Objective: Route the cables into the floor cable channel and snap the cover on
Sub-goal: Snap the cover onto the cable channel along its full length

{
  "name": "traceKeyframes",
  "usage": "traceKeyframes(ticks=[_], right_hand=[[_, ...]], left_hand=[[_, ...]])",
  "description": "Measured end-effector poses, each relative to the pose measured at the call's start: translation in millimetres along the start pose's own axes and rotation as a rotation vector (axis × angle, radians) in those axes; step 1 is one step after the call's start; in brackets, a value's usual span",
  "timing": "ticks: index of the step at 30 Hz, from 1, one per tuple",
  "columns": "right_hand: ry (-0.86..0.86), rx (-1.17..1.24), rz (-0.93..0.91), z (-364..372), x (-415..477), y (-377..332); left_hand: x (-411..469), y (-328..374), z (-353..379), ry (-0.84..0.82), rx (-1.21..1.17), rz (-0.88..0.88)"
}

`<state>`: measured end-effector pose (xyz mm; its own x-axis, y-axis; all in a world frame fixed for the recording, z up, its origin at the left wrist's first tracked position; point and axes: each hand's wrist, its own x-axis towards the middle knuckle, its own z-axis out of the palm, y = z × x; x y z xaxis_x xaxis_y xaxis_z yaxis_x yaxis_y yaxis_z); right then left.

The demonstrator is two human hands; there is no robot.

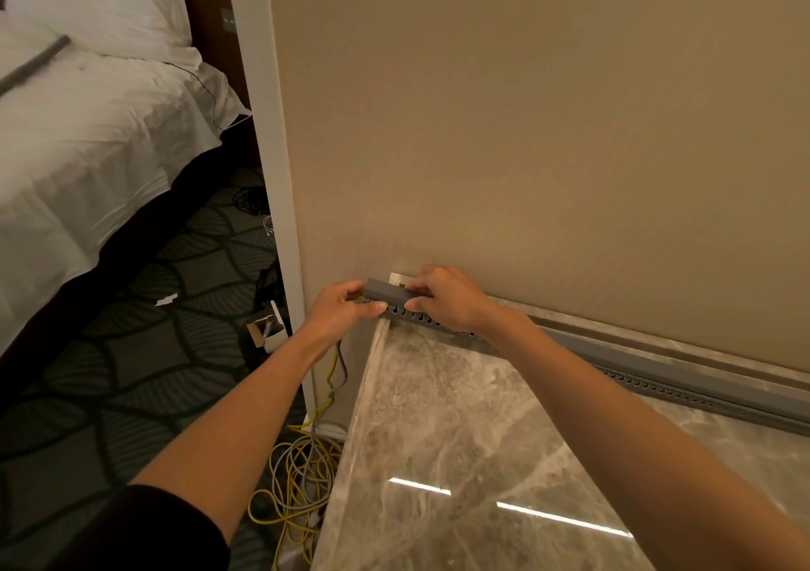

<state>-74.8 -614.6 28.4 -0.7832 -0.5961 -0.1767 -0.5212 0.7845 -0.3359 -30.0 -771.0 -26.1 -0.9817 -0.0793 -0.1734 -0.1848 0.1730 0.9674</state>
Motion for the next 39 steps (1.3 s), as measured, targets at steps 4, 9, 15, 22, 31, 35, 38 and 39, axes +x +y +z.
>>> traceKeyframes(ticks=[4, 9, 15, 22, 31, 35, 38, 39], right_hand=[[-0.002, -0.033, -0.004, 0, 1, -1], [-0.015, -0.041, 0.004, -2, 5, 0], [0.007, -0.011, 0.046, -3, 3, -2], [0.055, -0.05, 0.074, 2, -1, -6], [0.074, -0.099, 0.087, 6, -3, -8], [0.082, -0.112, 0.083, 8, -3, -7], [0.07, -0.113, 0.08, 7, -2, -8], [0.064, -0.12, 0.077, 6, -2, -8]], left_hand=[[1, 0, -1, -0.004, -0.016, -0.016], [5, 0, -6, -0.03, 0.017, -0.031], [7, 3, -9, -0.071, 0.053, -0.033], [10, 4, -11, -0.125, 0.081, -0.039], [11, 0, -14, -0.131, 0.091, 0.017], [9, -2, -12, -0.097, 0.087, 0.042], [6, -4, -11, -0.083, 0.064, 0.053], [5, -5, -10, -0.075, 0.057, 0.058]])
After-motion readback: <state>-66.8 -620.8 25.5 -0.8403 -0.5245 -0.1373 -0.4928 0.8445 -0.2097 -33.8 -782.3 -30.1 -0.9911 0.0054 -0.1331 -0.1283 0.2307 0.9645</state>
